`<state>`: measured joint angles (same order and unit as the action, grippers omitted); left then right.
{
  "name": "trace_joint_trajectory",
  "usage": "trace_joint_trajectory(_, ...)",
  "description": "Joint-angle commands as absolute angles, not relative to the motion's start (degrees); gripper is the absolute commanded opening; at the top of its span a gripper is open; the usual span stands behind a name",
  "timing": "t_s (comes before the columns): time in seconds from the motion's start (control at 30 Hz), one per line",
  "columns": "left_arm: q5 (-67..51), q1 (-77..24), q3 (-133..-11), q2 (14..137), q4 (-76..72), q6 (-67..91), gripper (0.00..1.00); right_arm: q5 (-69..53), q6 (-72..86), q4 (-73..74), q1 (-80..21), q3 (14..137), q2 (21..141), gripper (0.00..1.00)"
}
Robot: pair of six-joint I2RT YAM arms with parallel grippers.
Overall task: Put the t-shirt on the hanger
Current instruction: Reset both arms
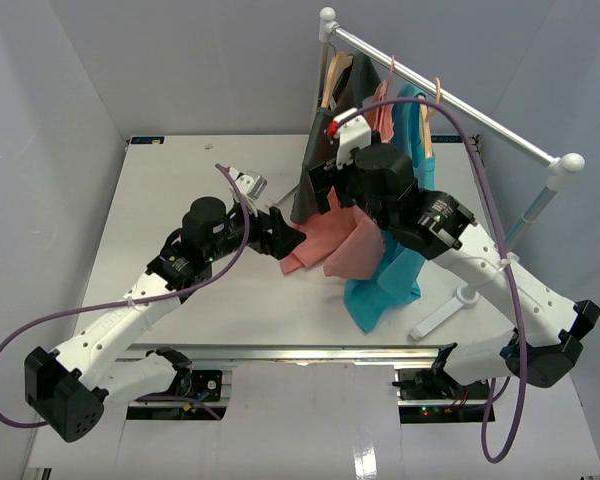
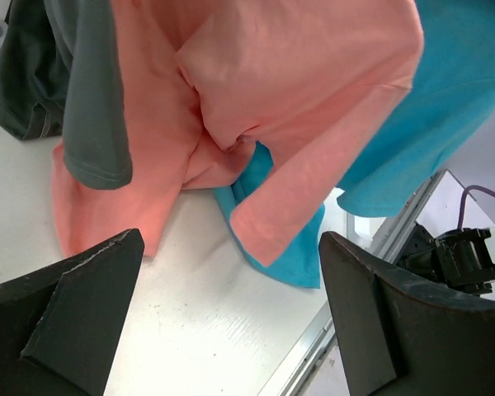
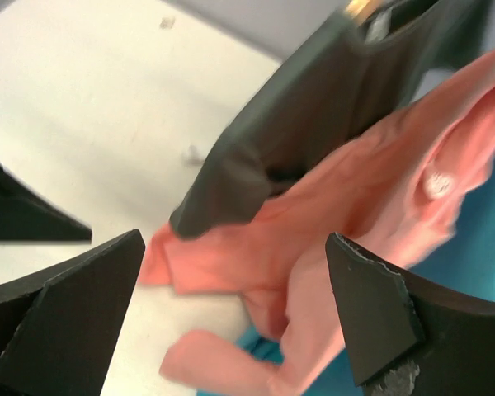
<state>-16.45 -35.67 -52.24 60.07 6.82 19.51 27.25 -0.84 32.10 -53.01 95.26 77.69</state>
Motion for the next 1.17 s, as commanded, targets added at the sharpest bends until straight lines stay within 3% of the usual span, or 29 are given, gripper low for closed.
trace_joint_trajectory(0.0,-11.7,-38.8,-49.5,51.2,6.3,18.9,0.98,20.0,1.6,26.2,-56.1,85.5,69.5,0.98)
trace_joint_trajectory(0.13,-11.1,-39.0,-45.4,42.7,7.1,20.3,0.98,19.2,6.0,20.0,-58.8,70.3,59.0,0.95)
trace_joint_trajectory(0.47,-12.3,-39.2,-39.0,28.9,13.6,20.2,0.98,22.2,8.6,15.7,-60.0,50.3,43.4,0.90)
trace_joint_trajectory(1.13,-14.4,-39.3,-35.1,25.3,14.6,21.1,0.98,20.3,7.5,14.1,-60.1,47.3,35.2,0.90)
